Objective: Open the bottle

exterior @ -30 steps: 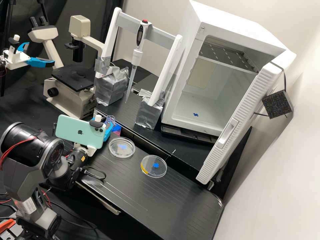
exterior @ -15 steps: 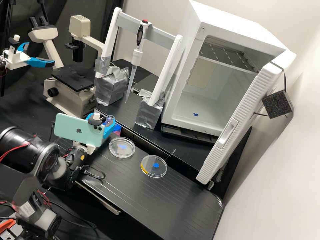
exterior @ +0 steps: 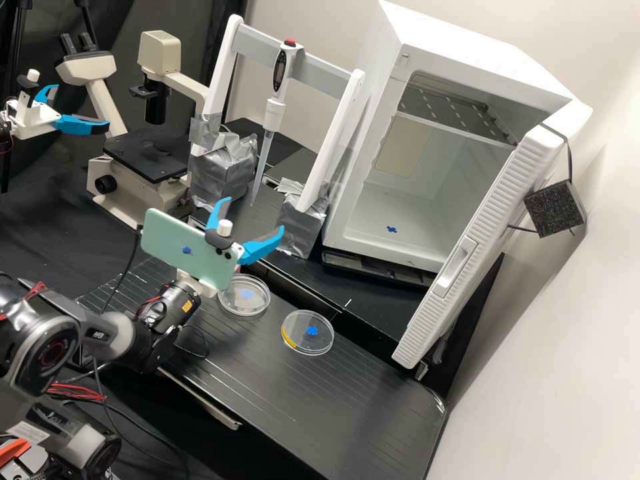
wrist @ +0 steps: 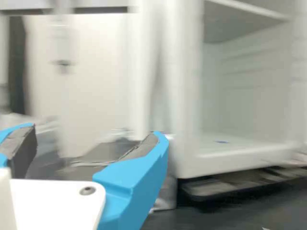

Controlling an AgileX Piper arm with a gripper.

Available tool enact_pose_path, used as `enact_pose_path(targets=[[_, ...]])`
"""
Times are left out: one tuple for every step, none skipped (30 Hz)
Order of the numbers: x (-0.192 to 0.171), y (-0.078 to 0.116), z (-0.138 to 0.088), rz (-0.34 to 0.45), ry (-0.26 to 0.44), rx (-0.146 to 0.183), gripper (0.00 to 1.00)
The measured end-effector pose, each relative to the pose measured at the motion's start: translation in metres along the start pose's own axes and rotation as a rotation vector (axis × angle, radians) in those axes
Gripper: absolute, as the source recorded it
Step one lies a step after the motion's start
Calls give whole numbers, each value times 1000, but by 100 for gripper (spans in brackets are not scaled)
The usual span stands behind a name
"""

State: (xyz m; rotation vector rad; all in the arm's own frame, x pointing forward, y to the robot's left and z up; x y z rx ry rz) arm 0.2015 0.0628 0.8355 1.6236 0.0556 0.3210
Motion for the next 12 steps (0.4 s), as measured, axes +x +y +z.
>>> enact_pose_path(targets=[[2, 2, 4, 26, -28, 12, 100], [3, 3, 7, 42, -50, 17, 100], [4, 4, 9, 51, -63, 18, 100], [5, 5, 14, 57, -81, 27, 100], [5, 5, 16, 55, -87, 41, 100], [5, 7, 18, 55, -88, 52, 100], [5, 8, 20, 55, -90, 71, 100], [5, 9, 21, 54, -90, 85, 100], [5, 10, 23, 54, -92, 100, 100], [5, 11, 24, 55, -96, 113, 100], [5, 11, 25, 53, -96, 124, 100], [5, 12, 26, 57, -100, 130, 100]])
